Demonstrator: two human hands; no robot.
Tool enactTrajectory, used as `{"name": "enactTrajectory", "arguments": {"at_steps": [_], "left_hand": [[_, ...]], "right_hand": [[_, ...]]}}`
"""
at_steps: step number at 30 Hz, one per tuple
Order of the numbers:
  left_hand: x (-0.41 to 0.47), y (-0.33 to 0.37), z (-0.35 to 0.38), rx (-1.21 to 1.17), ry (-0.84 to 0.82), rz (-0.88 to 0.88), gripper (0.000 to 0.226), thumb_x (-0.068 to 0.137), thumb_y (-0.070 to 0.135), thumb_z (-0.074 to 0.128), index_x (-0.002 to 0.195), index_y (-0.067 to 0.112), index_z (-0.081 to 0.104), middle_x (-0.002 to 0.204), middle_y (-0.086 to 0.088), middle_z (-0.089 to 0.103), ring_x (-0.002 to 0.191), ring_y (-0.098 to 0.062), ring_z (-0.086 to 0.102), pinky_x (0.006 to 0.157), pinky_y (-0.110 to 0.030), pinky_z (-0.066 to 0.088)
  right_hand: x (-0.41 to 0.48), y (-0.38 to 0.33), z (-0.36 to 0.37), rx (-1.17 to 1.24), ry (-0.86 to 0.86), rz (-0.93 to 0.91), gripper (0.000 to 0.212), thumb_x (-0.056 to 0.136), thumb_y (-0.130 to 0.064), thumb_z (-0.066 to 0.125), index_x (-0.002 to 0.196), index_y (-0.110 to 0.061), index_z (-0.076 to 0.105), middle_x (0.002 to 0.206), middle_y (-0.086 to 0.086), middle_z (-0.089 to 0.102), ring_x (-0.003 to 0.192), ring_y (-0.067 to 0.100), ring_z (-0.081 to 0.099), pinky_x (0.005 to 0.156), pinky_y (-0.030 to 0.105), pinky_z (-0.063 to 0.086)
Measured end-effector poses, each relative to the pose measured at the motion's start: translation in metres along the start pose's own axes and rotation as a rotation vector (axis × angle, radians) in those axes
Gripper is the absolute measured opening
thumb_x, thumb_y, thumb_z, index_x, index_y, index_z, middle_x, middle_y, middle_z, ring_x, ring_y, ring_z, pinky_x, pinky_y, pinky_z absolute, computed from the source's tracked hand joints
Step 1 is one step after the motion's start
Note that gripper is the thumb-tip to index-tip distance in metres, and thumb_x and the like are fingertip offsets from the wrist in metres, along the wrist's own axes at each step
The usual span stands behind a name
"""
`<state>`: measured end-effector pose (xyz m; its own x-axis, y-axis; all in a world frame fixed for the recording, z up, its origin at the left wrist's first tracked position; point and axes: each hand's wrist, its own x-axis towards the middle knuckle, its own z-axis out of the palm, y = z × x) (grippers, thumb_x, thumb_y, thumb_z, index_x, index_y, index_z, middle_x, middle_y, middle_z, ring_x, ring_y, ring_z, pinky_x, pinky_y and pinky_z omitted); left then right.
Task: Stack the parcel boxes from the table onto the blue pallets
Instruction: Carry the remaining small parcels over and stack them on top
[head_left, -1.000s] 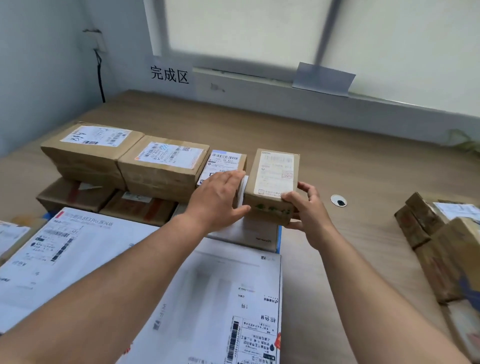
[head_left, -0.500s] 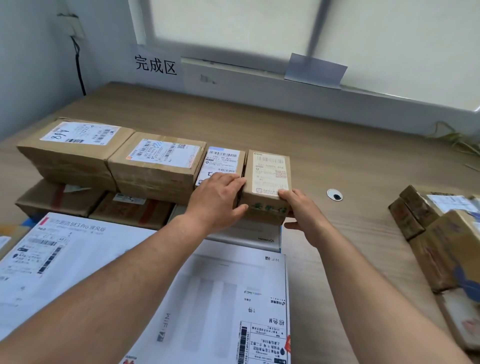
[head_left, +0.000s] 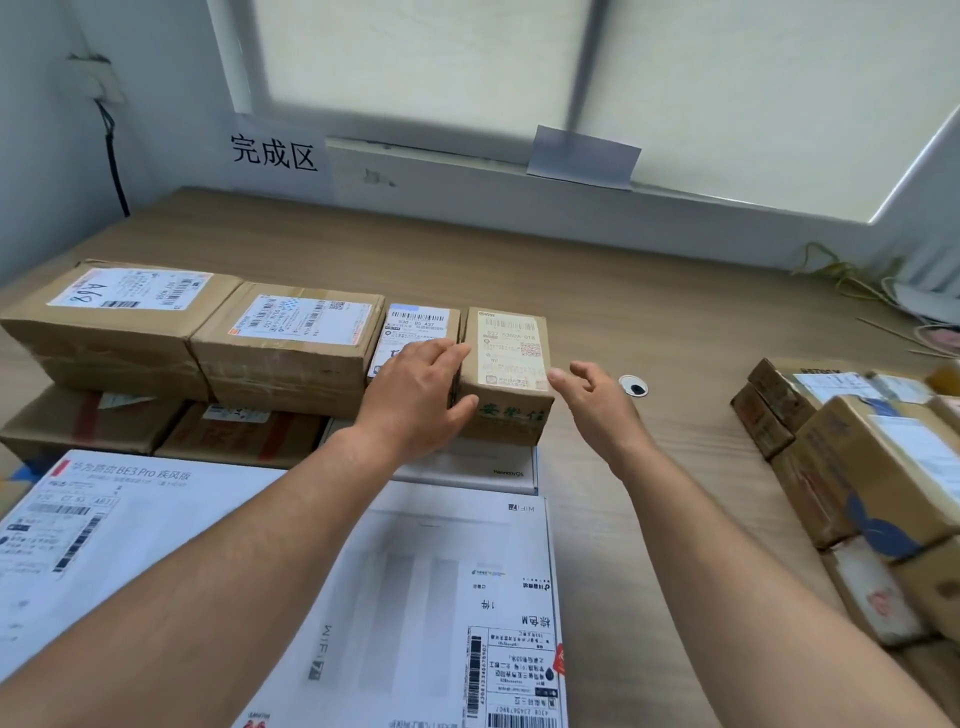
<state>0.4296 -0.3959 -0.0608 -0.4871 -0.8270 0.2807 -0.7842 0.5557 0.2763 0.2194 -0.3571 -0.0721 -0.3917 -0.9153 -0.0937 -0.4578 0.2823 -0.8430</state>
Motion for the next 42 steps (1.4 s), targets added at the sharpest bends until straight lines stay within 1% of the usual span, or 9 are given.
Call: {"name": "enactTrajectory", "arguments": {"at_steps": [4, 8, 10, 14, 21, 27, 31, 37, 42], "left_hand": [[0.002, 0.022, 0.004, -0.014, 0.105, 0.041, 0.056, 0.090, 0.038, 0.056, 0.139, 0.013, 0.044, 0.142, -0.009, 0.046, 0.131, -0.027, 0.040, 0.106, -0.041, 0.033], [0.001, 0.056, 0.015, -0.092, 0.178, 0.105, 0.053, 0.079, 0.042, 0.048, 0.115, 0.009, 0.064, 0.117, -0.013, 0.064, 0.104, -0.033, 0.061, 0.084, -0.044, 0.049], [0.000, 0.072, 0.022, -0.101, 0.164, 0.145, 0.052, 0.078, 0.044, 0.044, 0.111, 0.010, 0.066, 0.111, -0.011, 0.066, 0.099, -0.032, 0.062, 0.081, -0.042, 0.050], [-0.004, 0.097, 0.039, -0.097, 0.103, 0.185, 0.045, 0.079, 0.043, 0.050, 0.106, 0.012, 0.069, 0.098, -0.008, 0.068, 0.089, -0.030, 0.063, 0.078, -0.040, 0.048], [-0.020, 0.142, 0.069, -0.090, 0.039, 0.182, 0.046, 0.078, 0.048, 0.041, 0.094, 0.017, 0.072, 0.079, 0.001, 0.070, 0.070, -0.023, 0.066, 0.062, -0.033, 0.049], [-0.033, 0.196, 0.088, -0.082, 0.044, 0.170, 0.035, 0.074, 0.043, 0.055, 0.092, 0.017, 0.071, 0.072, 0.004, 0.069, 0.065, -0.023, 0.065, 0.059, -0.034, 0.049], [-0.036, 0.244, 0.101, -0.062, 0.065, 0.164, 0.045, 0.077, 0.047, 0.042, 0.091, 0.017, 0.072, 0.074, 0.003, 0.068, 0.066, -0.023, 0.065, 0.060, -0.034, 0.050], [-0.043, 0.332, 0.128, -0.034, 0.057, 0.176, 0.045, 0.077, 0.049, 0.042, 0.091, 0.018, 0.071, 0.080, 0.004, 0.068, 0.070, -0.022, 0.065, 0.062, -0.033, 0.050], [-0.050, 0.399, 0.146, -0.057, 0.040, 0.152, 0.047, 0.077, 0.051, 0.043, 0.093, 0.017, 0.071, 0.081, 0.003, 0.068, 0.071, -0.022, 0.066, 0.062, -0.033, 0.051]], "right_hand": [[-0.018, 0.002, -0.019, -0.217, 0.173, -0.103, 0.044, 0.092, -0.036, 0.058, 0.131, -0.015, 0.055, 0.128, 0.007, 0.059, 0.110, 0.018, 0.057, 0.092, 0.033, 0.047], [-0.037, 0.014, -0.041, -0.405, 0.268, -0.129, 0.036, 0.090, -0.028, 0.059, 0.125, -0.021, 0.059, 0.123, 0.001, 0.059, 0.102, 0.017, 0.059, 0.080, 0.029, 0.044], [-0.048, 0.022, -0.053, -0.481, 0.301, -0.122, 0.036, 0.089, -0.026, 0.058, 0.124, -0.023, 0.060, 0.122, -0.001, 0.058, 0.107, 0.018, 0.058, 0.081, 0.030, 0.045], [-0.068, 0.043, -0.077, -0.608, 0.342, -0.110, 0.036, 0.087, -0.024, 0.057, 0.123, -0.023, 0.060, 0.118, 0.001, 0.058, 0.108, 0.019, 0.057, 0.083, 0.036, 0.049], [-0.097, 0.081, -0.120, -0.686, 0.363, -0.085, 0.036, 0.091, -0.025, 0.053, 0.127, -0.025, 0.058, 0.125, -0.003, 0.056, 0.112, 0.016, 0.055, 0.085, 0.033, 0.047], [-0.111, 0.114, -0.163, -0.678, 0.351, -0.102, 0.035, 0.093, -0.026, 0.051, 0.127, -0.026, 0.057, 0.124, -0.005, 0.056, 0.112, 0.013, 0.053, 0.082, 0.031, 0.048], [-0.121, 0.138, -0.207, -0.661, 0.340, -0.120, 0.035, 0.093, -0.025, 0.051, 0.128, -0.026, 0.057, 0.123, -0.003, 0.055, 0.114, 0.014, 0.051, 0.084, 0.032, 0.047], [-0.140, 0.186, -0.286, -0.631, 0.405, -0.128, 0.032, 0.092, -0.026, 0.054, 0.123, -0.023, 0.060, 0.118, 0.001, 0.057, 0.108, 0.020, 0.053, 0.080, 0.032, 0.045], [-0.151, 0.230, -0.348, -0.653, 0.460, -0.137, 0.033, 0.092, -0.029, 0.055, 0.124, -0.023, 0.060, 0.119, 0.000, 0.058, 0.109, 0.017, 0.054, 0.078, 0.030, 0.044]]}}
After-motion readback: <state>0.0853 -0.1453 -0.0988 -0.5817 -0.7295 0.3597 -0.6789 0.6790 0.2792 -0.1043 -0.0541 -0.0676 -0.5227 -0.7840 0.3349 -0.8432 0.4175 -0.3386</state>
